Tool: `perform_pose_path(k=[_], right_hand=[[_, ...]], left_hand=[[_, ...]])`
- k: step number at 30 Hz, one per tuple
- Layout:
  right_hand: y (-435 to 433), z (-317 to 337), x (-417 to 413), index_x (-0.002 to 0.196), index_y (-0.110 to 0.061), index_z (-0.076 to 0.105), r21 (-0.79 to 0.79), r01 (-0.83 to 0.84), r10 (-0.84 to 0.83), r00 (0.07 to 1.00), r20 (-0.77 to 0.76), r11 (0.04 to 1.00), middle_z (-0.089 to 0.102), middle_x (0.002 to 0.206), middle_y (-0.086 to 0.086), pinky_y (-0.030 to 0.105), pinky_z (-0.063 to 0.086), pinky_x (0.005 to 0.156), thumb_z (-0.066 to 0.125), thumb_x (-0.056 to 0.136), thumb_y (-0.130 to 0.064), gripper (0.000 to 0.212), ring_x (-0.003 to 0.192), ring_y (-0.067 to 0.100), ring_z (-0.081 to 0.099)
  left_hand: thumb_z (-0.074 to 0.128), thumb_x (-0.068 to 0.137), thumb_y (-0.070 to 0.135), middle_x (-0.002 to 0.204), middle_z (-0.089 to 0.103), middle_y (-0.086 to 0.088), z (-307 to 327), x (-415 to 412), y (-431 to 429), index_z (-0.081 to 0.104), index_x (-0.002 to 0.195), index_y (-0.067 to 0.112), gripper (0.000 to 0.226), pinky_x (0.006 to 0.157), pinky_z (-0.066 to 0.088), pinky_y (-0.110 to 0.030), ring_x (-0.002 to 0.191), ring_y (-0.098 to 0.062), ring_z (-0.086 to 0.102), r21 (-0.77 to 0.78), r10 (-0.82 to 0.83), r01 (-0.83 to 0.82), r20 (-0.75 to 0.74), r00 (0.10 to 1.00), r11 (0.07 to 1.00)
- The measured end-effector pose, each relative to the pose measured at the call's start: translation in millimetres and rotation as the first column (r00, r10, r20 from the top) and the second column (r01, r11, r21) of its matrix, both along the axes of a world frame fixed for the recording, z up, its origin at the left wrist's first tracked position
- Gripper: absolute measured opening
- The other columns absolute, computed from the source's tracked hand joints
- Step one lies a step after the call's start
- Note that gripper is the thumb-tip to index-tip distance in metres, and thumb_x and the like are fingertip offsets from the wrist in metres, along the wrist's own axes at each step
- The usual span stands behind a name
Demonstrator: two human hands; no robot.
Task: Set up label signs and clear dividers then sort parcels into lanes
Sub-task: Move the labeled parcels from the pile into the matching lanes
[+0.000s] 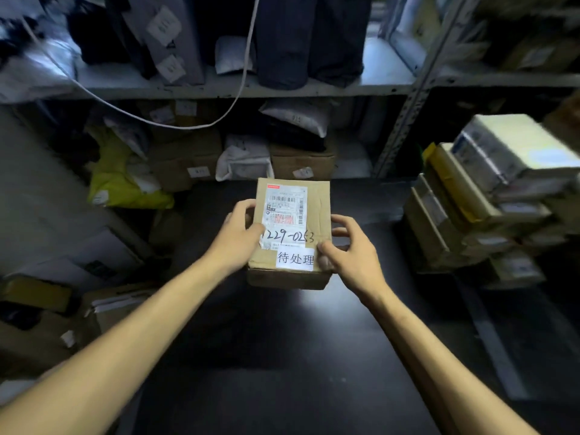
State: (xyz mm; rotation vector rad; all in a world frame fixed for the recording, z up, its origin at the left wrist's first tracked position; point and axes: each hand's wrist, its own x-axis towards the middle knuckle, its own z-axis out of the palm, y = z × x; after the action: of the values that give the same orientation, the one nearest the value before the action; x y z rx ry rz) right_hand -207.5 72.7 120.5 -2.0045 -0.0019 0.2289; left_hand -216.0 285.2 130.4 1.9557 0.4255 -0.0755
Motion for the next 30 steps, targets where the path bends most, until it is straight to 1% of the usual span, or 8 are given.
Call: perform_pose_path(k=[3, 6, 12, 17, 20, 23, 26, 30], right_hand=[[-31.4, 13.4, -37.8, 0.121, -0.043, 0.053, -0.005, 0.023, -0.023, 1.000, 0.011, 1.000, 0.061, 0.113, -0.015, 0.039, 0.058, 0.080, 0.065, 0.082, -0.023, 0.045, 0.090, 0.006, 0.065], [-63.7, 19.7, -72.9, 0.122, -0.038, 0.055, -0.019, 0.026, -0.026, 1.000, -0.006, 0.999, 0.062, 0.112, -0.013, 0.046, 0.057, 0.084, 0.065, 0.079, -0.022, 0.047, 0.098, 0.010, 0.064], [-135.6, 30.1, -109.3, 0.123, -0.039, 0.054, -0.052, 0.063, -0.066, 0.996, -0.055, 0.997, 0.062, 0.111, -0.013, 0.048, 0.057, 0.084, 0.064, 0.078, -0.023, 0.049, 0.101, 0.010, 0.062], [-200.9, 19.2, -114.7, 0.121, -0.039, 0.056, -0.067, 0.089, -0.093, 0.994, -0.061, 0.994, 0.066, 0.110, -0.013, 0.046, 0.057, 0.085, 0.065, 0.076, -0.028, 0.047, 0.104, 0.005, 0.061], [-240.8, 2.7, -108.7, 0.119, -0.039, 0.058, -0.078, 0.073, -0.081, 0.991, -0.103, 0.994, 0.067, 0.107, -0.016, 0.041, 0.055, 0.086, 0.065, 0.078, -0.024, 0.044, 0.103, 0.003, 0.062], [-272.4, -7.8, -96.9, 0.116, -0.036, 0.058, -0.111, 0.015, -0.031, 0.989, -0.148, 0.994, 0.066, 0.104, -0.019, 0.033, 0.052, 0.085, 0.064, 0.078, -0.022, 0.040, 0.101, 0.002, 0.062], [-302.8, -11.0, -84.4, 0.111, -0.041, 0.055, -0.142, -0.027, 0.004, 0.988, -0.157, 0.990, 0.062, 0.100, -0.024, 0.032, 0.050, 0.087, 0.064, 0.078, -0.025, 0.037, 0.098, 0.001, 0.060], [-343.3, -10.2, -65.8, 0.111, -0.041, 0.055, -0.146, -0.060, 0.036, 0.986, -0.163, 0.987, 0.064, 0.104, -0.021, 0.038, 0.052, 0.091, 0.064, 0.079, -0.026, 0.036, 0.100, 0.002, 0.060]], left_hand=[[0.053, 0.095, 0.017, 0.137, 0.051, -0.004, 11.5, -36.7, -33.4, 0.039, 0.145, 0.021, 0.052, 0.097, 0.043, -0.030, 0.121, -0.017, 0.053, 0.005, 0.025, -0.025, 0.031, 0.999, 1.000], [0.055, 0.095, 0.018, 0.132, 0.057, -0.005, 17.2, -69.5, -67.5, 0.050, 0.136, 0.016, 0.041, 0.090, 0.043, -0.026, 0.114, -0.013, 0.056, -0.025, 0.028, -0.027, 0.053, 0.998, 0.999], [0.054, 0.094, 0.022, 0.124, 0.065, -0.001, 32.0, -100.5, -136.3, 0.057, 0.128, 0.016, 0.034, 0.100, 0.050, -0.046, 0.112, -0.019, 0.063, -0.082, -0.049, 0.048, -0.013, 0.999, 0.995], [0.051, 0.094, 0.019, 0.116, 0.064, 0.011, 22.5, -100.9, -198.9, 0.054, 0.114, 0.029, 0.023, 0.094, 0.054, -0.043, 0.105, -0.012, 0.064, -0.123, -0.087, 0.081, -0.045, 0.995, 0.989], [0.050, 0.096, 0.020, 0.122, 0.061, 0.006, 5.1, -99.4, -244.8, 0.054, 0.115, 0.026, 0.021, 0.091, 0.055, -0.038, 0.105, -0.011, 0.064, -0.090, -0.084, 0.077, -0.084, 0.993, 0.993], [0.044, 0.094, 0.014, 0.125, 0.051, 0.001, -9.3, -95.6, -288.3, 0.047, 0.118, 0.024, 0.027, 0.100, 0.047, -0.039, 0.116, -0.016, 0.053, -0.011, -0.066, 0.065, -0.186, 0.980, 0.998], [0.043, 0.091, 0.011, 0.125, 0.049, -0.001, -19.9, -86.5, -322.1, 0.045, 0.122, 0.024, 0.033, 0.104, 0.043, -0.041, 0.121, -0.019, 0.048, 0.017, -0.033, 0.038, -0.232, 0.972, 0.999], [0.046, 0.092, 0.013, 0.131, 0.052, -0.003, -26.4, -72.9, -356.1, 0.049, 0.129, 0.021, 0.038, 0.097, 0.047, -0.035, 0.114, -0.015, 0.055, -0.013, 0.040, -0.044, -0.216, 0.976, 0.999]])
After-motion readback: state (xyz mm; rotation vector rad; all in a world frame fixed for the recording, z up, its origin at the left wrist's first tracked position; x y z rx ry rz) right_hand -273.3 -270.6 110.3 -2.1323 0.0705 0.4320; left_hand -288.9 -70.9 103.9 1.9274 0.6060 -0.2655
